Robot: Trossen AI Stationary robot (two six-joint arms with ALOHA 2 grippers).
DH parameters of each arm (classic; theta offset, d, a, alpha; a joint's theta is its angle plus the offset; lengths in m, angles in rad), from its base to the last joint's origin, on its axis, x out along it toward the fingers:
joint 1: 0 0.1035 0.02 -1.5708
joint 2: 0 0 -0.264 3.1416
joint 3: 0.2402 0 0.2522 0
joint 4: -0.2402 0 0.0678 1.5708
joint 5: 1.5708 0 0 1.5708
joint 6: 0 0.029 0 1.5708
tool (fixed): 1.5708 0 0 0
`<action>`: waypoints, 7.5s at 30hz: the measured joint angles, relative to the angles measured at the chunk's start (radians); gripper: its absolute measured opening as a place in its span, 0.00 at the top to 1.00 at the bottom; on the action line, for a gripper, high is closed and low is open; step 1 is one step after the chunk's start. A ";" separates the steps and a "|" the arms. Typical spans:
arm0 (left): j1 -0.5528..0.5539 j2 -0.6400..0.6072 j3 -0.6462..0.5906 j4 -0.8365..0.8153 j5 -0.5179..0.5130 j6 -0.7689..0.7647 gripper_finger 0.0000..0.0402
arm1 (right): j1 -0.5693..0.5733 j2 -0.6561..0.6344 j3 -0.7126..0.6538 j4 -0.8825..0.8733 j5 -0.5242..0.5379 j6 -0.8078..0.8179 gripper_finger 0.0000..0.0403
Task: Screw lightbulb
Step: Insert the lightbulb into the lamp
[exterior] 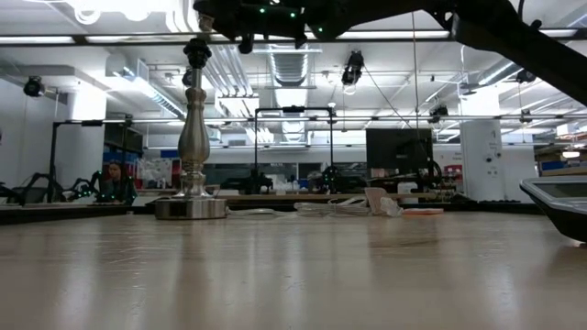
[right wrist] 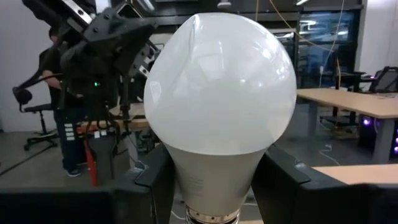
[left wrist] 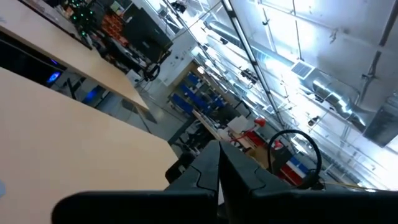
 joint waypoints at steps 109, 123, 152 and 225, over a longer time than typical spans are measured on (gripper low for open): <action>0.002 0.168 0.021 -0.091 0.042 0.198 1.00 | 0.094 -0.085 0.000 -0.402 0.314 -0.002 0.36; 0.002 0.189 0.020 -0.092 0.018 0.216 1.00 | 0.090 -0.096 0.000 -0.389 0.340 -0.002 0.45; 0.002 0.202 0.020 -0.121 0.019 0.227 1.00 | 0.054 -0.140 0.006 -0.426 0.278 0.104 0.67; 0.002 0.249 0.084 -0.153 -0.008 0.280 1.00 | 0.076 -0.065 0.007 -0.339 0.287 -0.071 0.42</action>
